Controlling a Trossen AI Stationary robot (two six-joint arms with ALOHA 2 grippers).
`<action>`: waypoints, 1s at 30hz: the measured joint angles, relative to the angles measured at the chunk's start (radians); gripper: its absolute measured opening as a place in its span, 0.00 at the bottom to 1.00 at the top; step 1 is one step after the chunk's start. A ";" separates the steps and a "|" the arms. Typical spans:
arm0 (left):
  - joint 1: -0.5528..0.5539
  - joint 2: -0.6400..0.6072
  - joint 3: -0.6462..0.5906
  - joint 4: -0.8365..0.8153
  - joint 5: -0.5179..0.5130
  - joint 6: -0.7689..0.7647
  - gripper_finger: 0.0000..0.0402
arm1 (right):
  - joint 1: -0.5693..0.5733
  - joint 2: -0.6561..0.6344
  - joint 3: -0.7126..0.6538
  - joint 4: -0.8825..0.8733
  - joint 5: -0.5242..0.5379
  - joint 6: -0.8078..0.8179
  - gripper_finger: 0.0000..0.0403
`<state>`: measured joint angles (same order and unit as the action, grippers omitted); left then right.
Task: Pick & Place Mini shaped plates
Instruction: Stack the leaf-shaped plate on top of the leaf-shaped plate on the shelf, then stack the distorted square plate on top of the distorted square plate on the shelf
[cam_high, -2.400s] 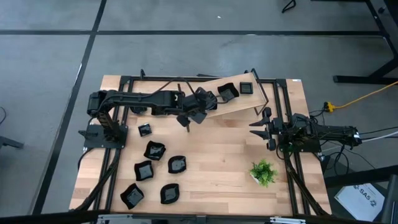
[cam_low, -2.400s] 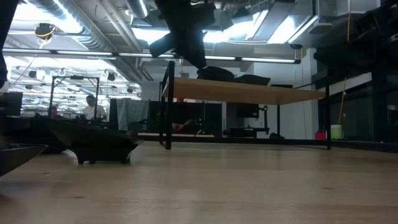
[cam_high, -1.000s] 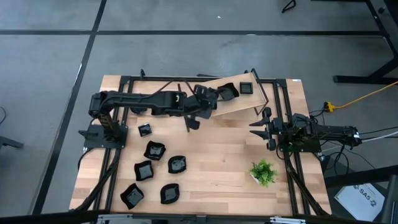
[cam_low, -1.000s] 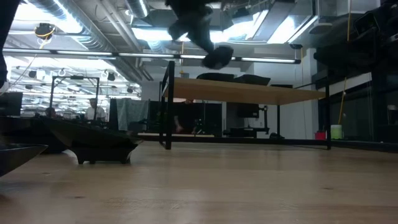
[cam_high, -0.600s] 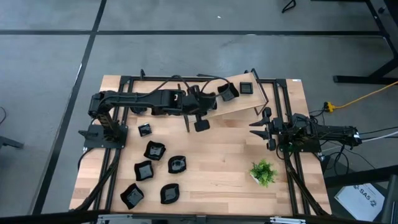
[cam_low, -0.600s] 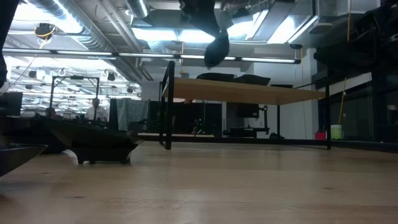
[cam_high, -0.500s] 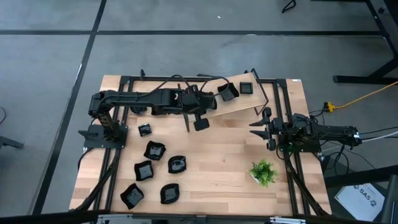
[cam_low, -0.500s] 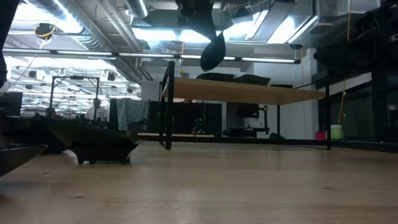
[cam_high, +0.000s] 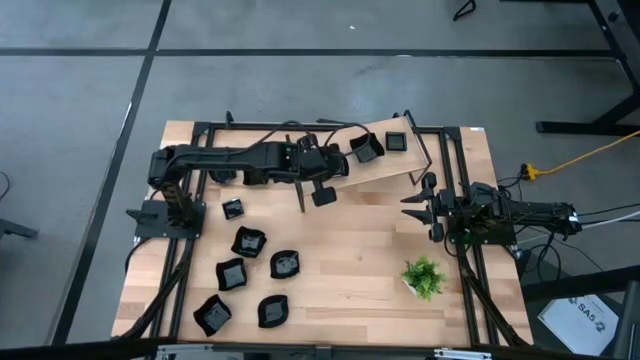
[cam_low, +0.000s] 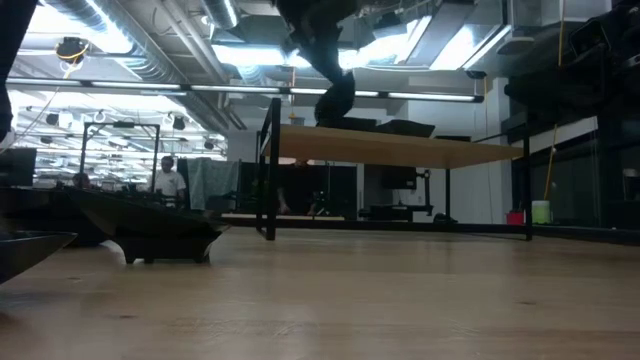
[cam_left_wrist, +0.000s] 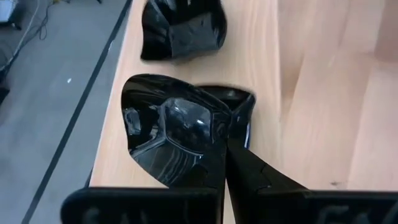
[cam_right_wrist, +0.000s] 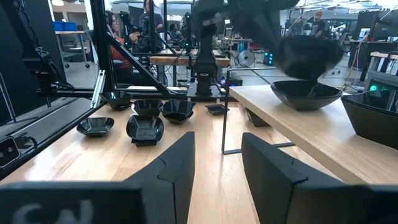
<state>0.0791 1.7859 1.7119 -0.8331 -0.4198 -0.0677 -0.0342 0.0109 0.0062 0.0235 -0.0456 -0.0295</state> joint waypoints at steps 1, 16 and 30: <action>0.004 0.001 -0.001 -0.009 0.001 0.002 0.01 | 0.000 0.000 0.000 0.000 0.000 0.000 0.33; 0.009 0.006 0.000 0.006 -0.007 0.036 0.05 | 0.000 0.000 0.000 0.000 0.000 -0.001 0.33; 0.006 0.005 0.000 -0.003 -0.006 0.090 0.19 | 0.000 0.000 0.000 0.000 0.000 -0.001 0.33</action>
<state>0.0849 1.7904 1.7115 -0.8357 -0.4263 0.0224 -0.0345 0.0109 0.0063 0.0235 -0.0456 -0.0307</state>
